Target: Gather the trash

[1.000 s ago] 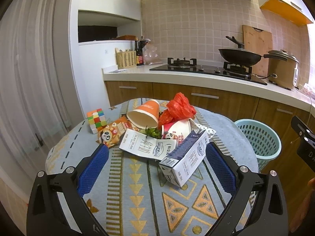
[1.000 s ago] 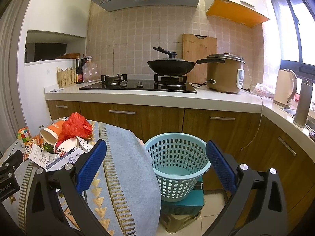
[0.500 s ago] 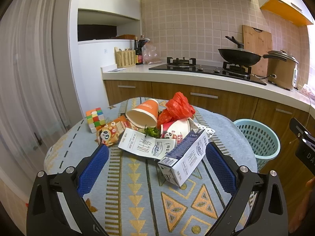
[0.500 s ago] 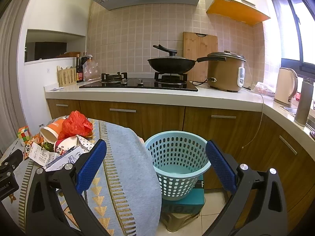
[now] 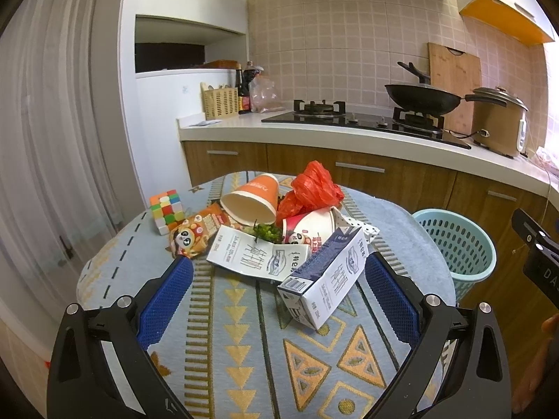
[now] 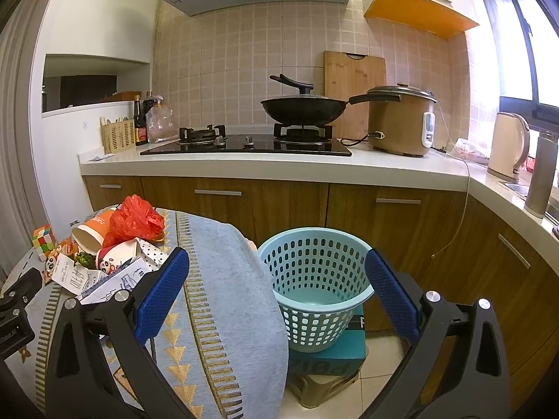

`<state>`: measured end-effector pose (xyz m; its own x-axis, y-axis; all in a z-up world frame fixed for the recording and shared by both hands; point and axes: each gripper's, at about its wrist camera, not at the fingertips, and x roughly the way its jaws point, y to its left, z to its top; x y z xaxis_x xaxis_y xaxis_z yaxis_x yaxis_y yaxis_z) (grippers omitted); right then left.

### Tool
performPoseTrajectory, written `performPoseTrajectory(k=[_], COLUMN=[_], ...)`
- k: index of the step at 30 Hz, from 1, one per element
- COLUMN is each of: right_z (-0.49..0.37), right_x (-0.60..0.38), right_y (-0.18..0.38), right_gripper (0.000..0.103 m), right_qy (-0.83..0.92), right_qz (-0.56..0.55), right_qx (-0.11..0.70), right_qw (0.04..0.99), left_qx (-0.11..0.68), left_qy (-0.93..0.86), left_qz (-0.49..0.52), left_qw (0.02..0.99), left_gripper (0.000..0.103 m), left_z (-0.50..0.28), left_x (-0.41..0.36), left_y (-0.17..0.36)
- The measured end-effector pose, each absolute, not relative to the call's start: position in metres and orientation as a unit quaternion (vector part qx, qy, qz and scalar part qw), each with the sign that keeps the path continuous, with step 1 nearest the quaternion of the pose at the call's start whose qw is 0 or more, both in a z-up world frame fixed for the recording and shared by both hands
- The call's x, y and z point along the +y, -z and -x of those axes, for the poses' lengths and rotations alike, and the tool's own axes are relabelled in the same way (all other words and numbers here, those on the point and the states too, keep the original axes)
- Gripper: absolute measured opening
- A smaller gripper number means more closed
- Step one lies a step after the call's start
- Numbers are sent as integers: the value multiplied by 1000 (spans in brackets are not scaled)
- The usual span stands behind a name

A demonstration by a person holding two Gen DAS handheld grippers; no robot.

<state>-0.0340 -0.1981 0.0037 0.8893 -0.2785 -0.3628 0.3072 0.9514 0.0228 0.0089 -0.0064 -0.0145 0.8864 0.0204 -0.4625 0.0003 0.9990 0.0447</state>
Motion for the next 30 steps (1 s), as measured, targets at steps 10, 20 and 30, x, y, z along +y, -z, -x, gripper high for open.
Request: performPoseTrajectory(k=[10, 20, 30], right_z=[31, 13, -7], right_x=[-197, -192, -199], right_y=[-1, 18, 36], right_gripper=[96, 87, 55], right_qy=[161, 154, 150], right_qz=[-30, -12, -16], right_qx=[186, 208, 240], right_qw=[969, 966, 959], left_qx=[243, 285, 371], left_qy=[0, 24, 78], left_qz=[-20, 7, 51], left_qw=[970, 958, 924], left_gripper=[96, 90, 75], left_z=[-9, -35, -89], left_x=[-6, 21, 37], left_y=[15, 36, 70])
